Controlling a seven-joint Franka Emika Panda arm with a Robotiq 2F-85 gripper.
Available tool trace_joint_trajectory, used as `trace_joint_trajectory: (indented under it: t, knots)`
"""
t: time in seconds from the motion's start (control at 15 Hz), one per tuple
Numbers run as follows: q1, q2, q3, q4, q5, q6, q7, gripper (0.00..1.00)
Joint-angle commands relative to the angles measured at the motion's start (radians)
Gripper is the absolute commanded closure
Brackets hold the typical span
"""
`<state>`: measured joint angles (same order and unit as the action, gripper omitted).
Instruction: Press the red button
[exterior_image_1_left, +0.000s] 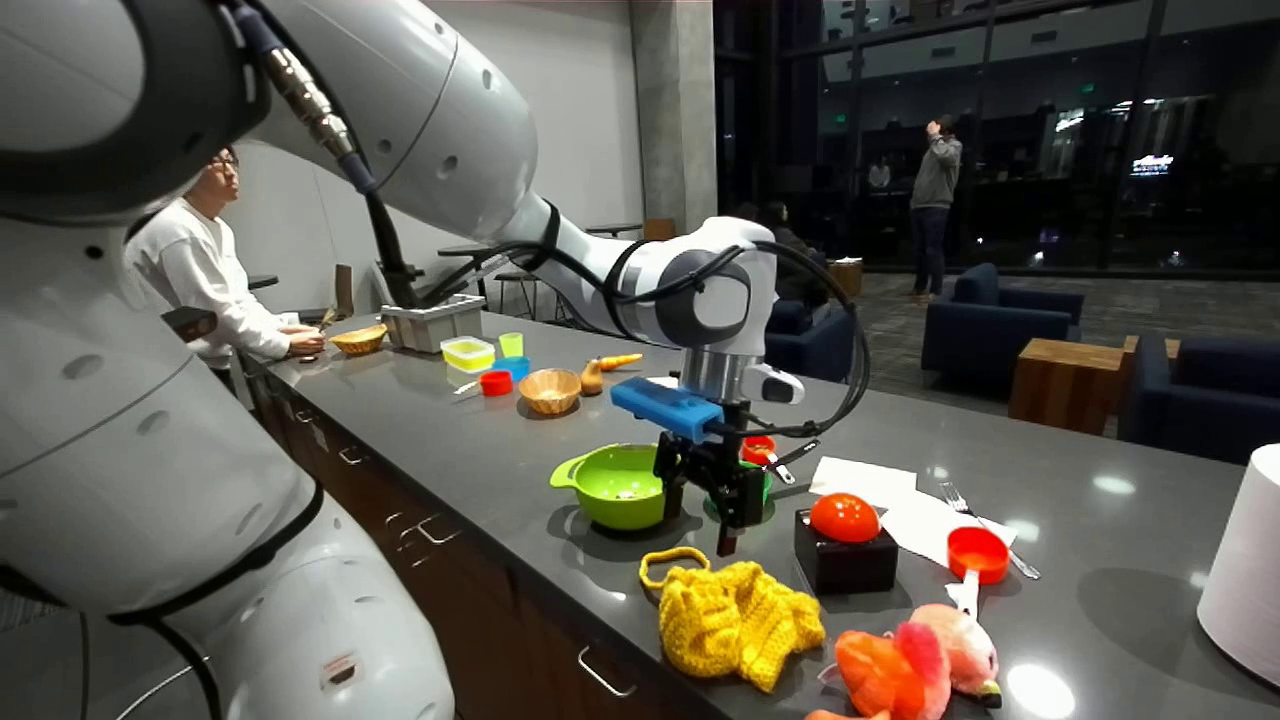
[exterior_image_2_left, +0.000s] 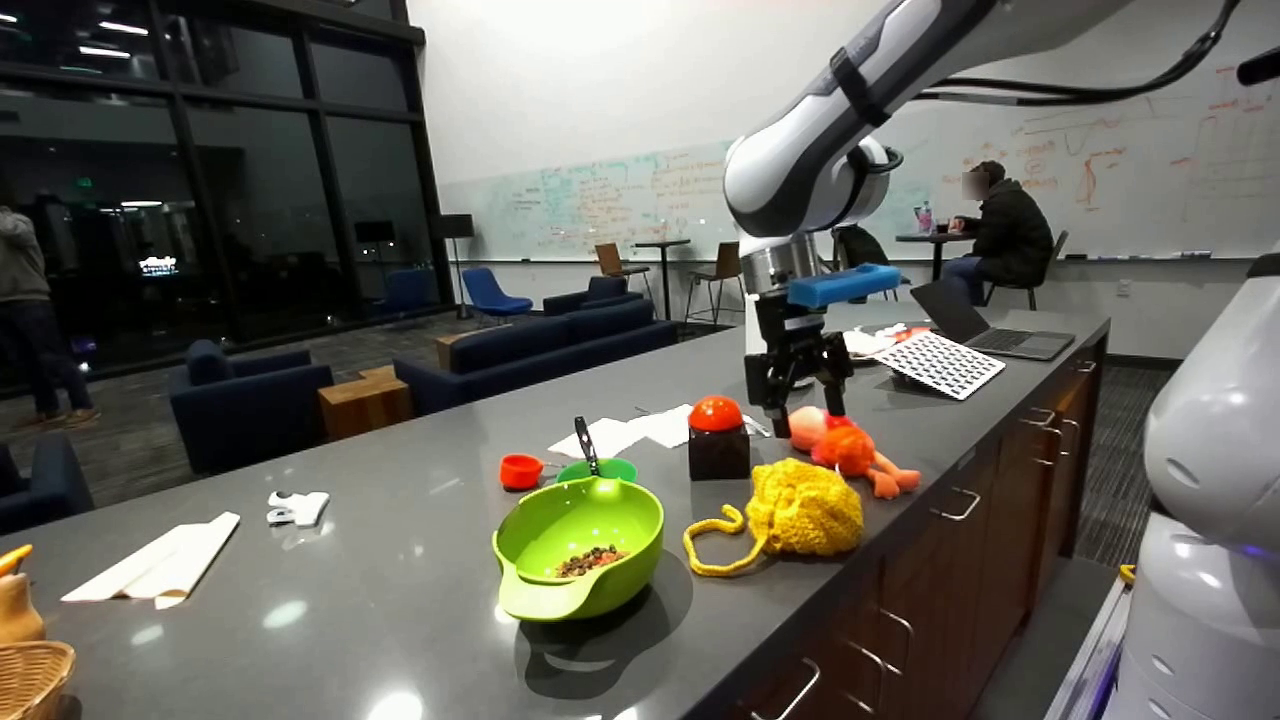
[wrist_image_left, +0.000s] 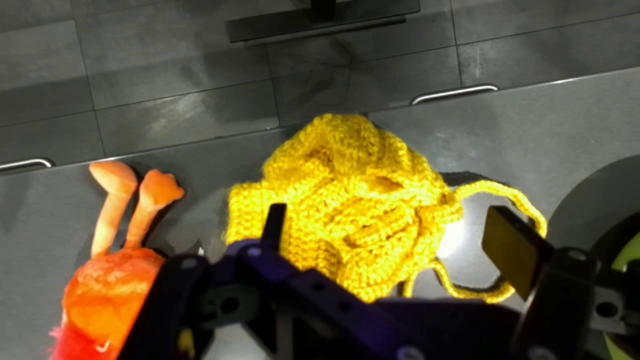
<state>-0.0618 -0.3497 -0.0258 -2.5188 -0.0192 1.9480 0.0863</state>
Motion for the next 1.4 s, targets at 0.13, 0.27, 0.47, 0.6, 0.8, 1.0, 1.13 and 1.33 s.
trace_joint_trajectory:
  t: [0.13,0.27,0.47,0.6,0.8,1.0,1.13,1.33]
  knots:
    - [0.002,0.115,-0.013,0.142,0.01,0.048,-0.03,0.0]
    - [0.002,0.143,-0.02,0.201,0.025,0.081,-0.038,0.0]
    - [0.0,0.185,-0.03,0.291,0.033,0.124,-0.048,0.0]
    - [-0.002,0.212,-0.037,0.354,0.032,0.144,-0.056,0.0]
    - [-0.001,0.202,-0.033,0.353,0.005,0.141,-0.037,0.0]
    - [-0.002,0.231,-0.038,0.404,0.005,0.142,-0.039,0.0]
    - [-0.002,0.239,-0.038,0.408,0.005,0.142,-0.039,0.0]
    - [-0.002,0.241,-0.038,0.408,0.005,0.142,-0.04,0.0]
